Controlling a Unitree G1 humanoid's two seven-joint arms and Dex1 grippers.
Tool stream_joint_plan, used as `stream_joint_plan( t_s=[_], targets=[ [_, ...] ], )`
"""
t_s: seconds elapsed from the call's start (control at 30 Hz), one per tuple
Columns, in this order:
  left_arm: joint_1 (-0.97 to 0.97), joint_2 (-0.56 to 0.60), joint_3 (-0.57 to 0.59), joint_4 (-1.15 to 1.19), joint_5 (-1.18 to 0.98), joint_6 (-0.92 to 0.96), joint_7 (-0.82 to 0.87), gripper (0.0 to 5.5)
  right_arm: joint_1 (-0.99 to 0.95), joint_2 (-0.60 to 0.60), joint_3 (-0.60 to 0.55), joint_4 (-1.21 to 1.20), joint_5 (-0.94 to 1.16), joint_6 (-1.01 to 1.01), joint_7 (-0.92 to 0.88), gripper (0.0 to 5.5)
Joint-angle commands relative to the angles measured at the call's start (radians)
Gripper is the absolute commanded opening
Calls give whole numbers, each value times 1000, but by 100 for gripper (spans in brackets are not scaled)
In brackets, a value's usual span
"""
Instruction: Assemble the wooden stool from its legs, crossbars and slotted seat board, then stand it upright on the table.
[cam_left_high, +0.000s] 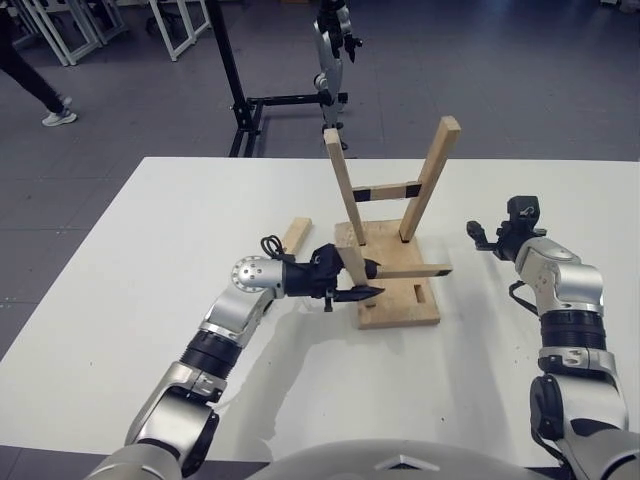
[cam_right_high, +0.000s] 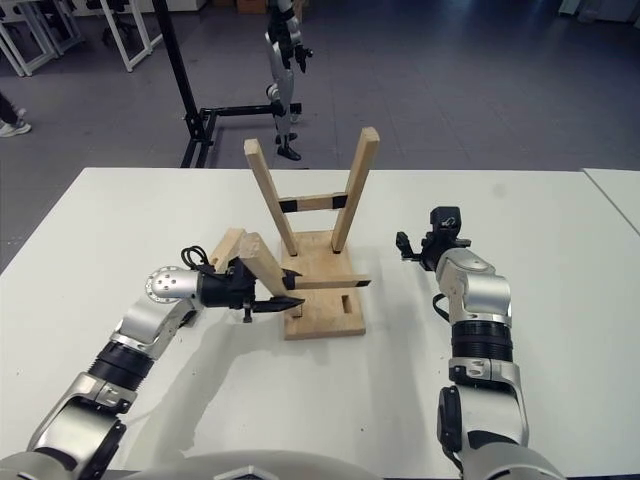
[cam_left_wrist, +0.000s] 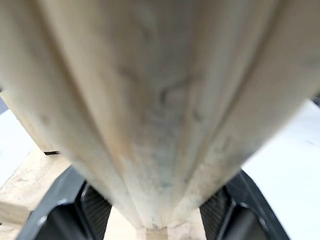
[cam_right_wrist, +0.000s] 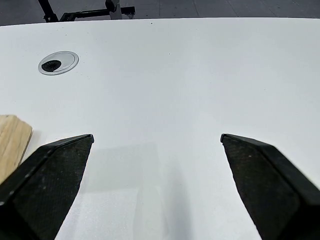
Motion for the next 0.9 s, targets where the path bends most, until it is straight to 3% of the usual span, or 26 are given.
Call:
stream_joint_plan(
  t_s=[0.03, 0.2, 0.33, 0.43, 0.63, 0.77, 0.9],
  targets=[
    [85, 185, -130, 104, 149, 112, -176, 205, -8, -3, -5, -12, 5, 3, 3, 470],
    [24, 140, -86, 66, 124, 101, -78, 205, -1, 7, -8, -25, 11, 7, -1, 470],
    [59, 58, -54, 93, 191, -97, 108, 205, 5, 7, -10, -32, 13, 12, 1, 470],
    [89, 41, -65, 89, 206, -187, 144, 205, 13, 7, -10, -44, 14, 19, 0, 470],
    [113, 105, -133, 43, 130, -167, -21, 205, 19, 11, -8, -54, 17, 25, 2, 470],
    [36, 135, -104, 47, 58, -108, -125, 205, 26, 17, -5, -65, 25, 31, -1, 470],
    [-18, 118, -70, 68, 51, -90, -117, 205, 35, 24, -4, -75, 27, 35, -7, 470]
  ],
)
